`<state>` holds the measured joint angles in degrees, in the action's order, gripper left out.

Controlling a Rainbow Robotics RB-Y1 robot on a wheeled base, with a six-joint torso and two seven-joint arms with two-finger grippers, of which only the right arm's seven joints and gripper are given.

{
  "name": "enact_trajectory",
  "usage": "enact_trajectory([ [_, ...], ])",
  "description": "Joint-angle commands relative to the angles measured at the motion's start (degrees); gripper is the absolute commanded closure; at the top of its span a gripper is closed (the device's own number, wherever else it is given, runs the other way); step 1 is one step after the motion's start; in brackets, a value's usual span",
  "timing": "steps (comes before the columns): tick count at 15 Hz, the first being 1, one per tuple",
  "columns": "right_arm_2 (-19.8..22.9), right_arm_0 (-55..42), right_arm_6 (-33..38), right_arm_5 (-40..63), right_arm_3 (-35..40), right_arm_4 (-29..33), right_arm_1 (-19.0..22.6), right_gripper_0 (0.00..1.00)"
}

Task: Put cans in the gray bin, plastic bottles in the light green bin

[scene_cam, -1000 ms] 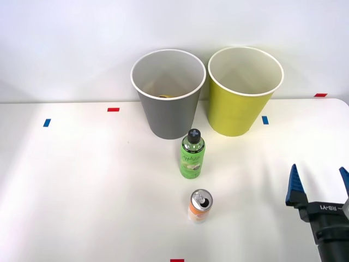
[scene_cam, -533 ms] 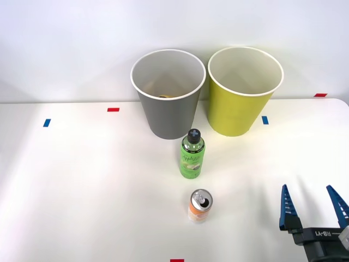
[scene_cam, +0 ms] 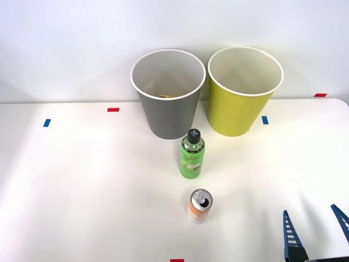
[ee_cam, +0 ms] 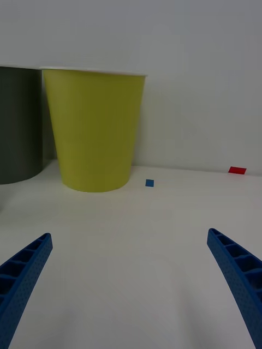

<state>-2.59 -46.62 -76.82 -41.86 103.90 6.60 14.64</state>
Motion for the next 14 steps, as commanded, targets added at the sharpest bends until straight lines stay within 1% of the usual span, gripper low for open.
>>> enact_trajectory([
  [1, -0.04, -4.27, -1.75, -1.47, -0.01, -1.15, 0.39, 0.02],
  [7, -5.23, -10.34, -2.02, -4.02, -0.01, -1.67, 0.39, 0.02],
  [14, -5.49, -11.66, -2.19, -4.10, -0.01, -1.94, 0.39, 0.02],
])
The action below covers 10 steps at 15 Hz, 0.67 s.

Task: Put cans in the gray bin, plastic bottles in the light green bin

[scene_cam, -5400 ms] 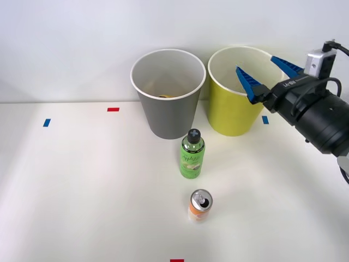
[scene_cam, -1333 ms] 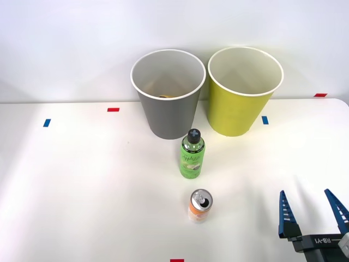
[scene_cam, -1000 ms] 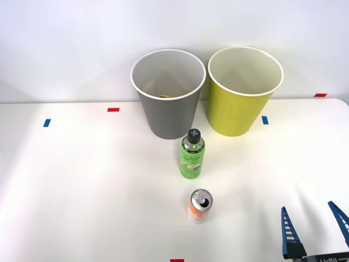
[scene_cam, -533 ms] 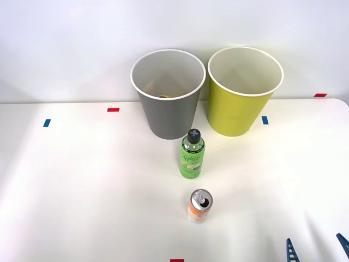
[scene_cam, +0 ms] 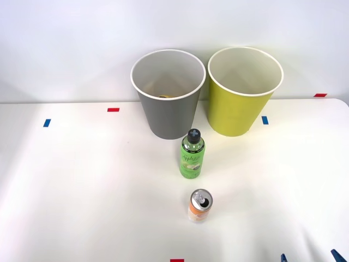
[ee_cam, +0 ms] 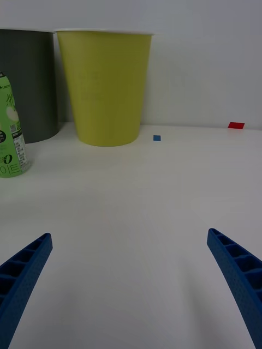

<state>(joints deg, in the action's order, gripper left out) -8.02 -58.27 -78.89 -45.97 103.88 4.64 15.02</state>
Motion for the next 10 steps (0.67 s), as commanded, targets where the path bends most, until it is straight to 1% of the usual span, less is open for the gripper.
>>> enact_trajectory([
  [1, 0.02, 0.00, -0.12, 0.00, 0.00, 0.02, -0.08, 0.02],
  [10, -0.15, 0.08, -0.12, 0.00, 0.00, 0.11, 0.00, 0.02],
])
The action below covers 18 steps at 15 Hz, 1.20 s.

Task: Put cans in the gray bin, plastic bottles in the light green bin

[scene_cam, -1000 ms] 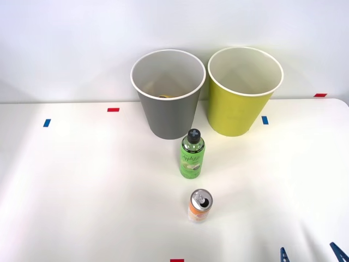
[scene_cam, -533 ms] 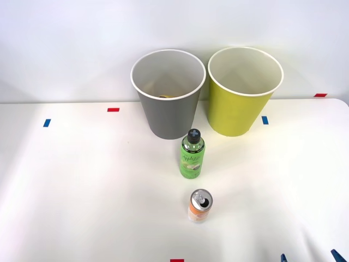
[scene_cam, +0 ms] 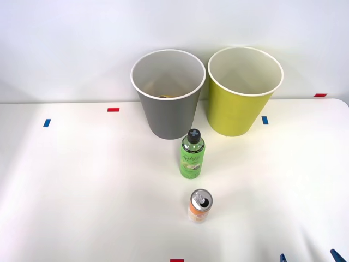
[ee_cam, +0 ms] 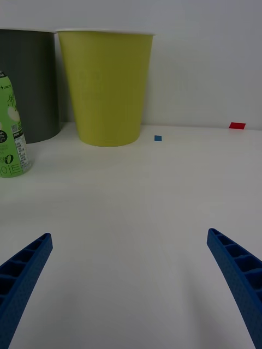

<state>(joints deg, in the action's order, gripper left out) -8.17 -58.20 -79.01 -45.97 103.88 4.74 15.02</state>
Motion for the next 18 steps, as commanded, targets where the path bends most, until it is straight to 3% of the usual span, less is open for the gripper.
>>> enact_trajectory([
  [1, -0.01, 0.02, -0.01, 0.00, 0.00, 0.01, 0.01, 0.02],
  [18, -0.01, 0.02, -0.01, 0.00, 0.00, 0.01, 0.01, 0.02],
])
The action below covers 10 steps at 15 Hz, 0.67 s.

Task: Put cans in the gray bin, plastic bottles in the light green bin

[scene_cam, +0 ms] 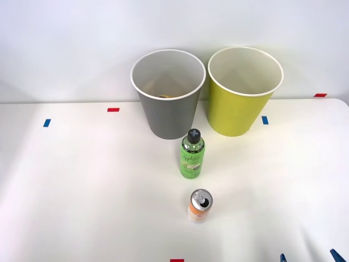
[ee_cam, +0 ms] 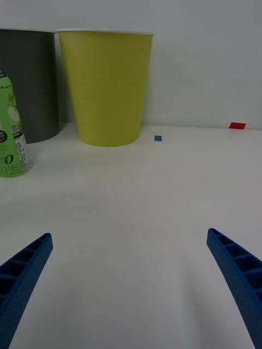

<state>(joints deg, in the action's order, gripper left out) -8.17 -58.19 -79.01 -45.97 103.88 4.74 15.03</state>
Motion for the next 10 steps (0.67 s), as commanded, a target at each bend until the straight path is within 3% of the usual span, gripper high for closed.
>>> enact_trajectory([
  [1, 0.00, 0.01, -0.01, 0.00, 0.00, 0.00, 0.00, 0.02],
  [10, 0.00, 0.01, -0.01, 0.00, 0.00, 0.00, 0.00, 0.02],
])
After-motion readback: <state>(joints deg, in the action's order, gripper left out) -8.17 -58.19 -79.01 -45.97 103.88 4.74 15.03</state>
